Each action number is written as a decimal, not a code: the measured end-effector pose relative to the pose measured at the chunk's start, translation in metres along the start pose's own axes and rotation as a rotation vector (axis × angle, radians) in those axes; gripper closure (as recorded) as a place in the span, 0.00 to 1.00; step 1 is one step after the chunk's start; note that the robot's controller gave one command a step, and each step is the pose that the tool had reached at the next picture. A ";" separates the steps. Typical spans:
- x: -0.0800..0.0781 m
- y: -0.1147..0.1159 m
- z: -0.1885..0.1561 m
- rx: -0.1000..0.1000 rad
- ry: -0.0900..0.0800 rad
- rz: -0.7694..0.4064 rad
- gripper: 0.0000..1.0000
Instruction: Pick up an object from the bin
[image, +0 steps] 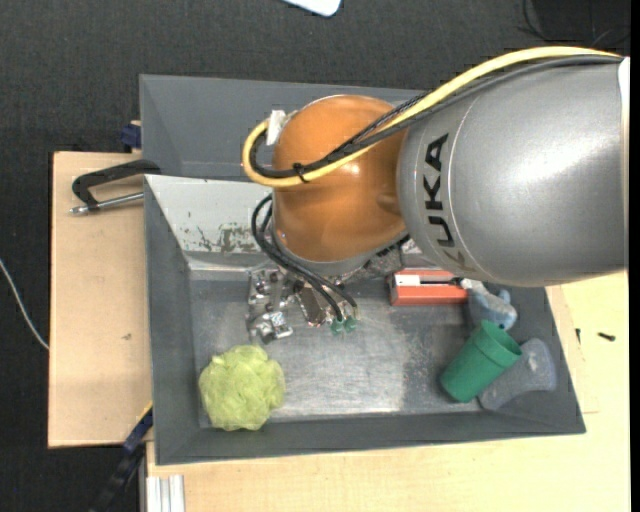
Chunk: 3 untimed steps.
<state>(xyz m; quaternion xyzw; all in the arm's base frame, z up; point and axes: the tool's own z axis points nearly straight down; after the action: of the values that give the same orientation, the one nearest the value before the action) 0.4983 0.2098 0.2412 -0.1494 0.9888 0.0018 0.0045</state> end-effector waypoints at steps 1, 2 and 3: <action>0.001 0.000 0.002 0.001 0.005 0.000 1.00; 0.003 -0.025 0.009 0.001 0.007 -0.052 1.00; 0.005 -0.032 0.011 0.001 0.006 -0.068 1.00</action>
Offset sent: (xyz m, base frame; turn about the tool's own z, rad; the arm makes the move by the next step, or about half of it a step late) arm 0.0079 -0.0409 -0.0152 -0.0790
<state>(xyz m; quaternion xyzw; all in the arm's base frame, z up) 0.5033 0.1780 0.2301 -0.1831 0.9831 0.0008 0.0015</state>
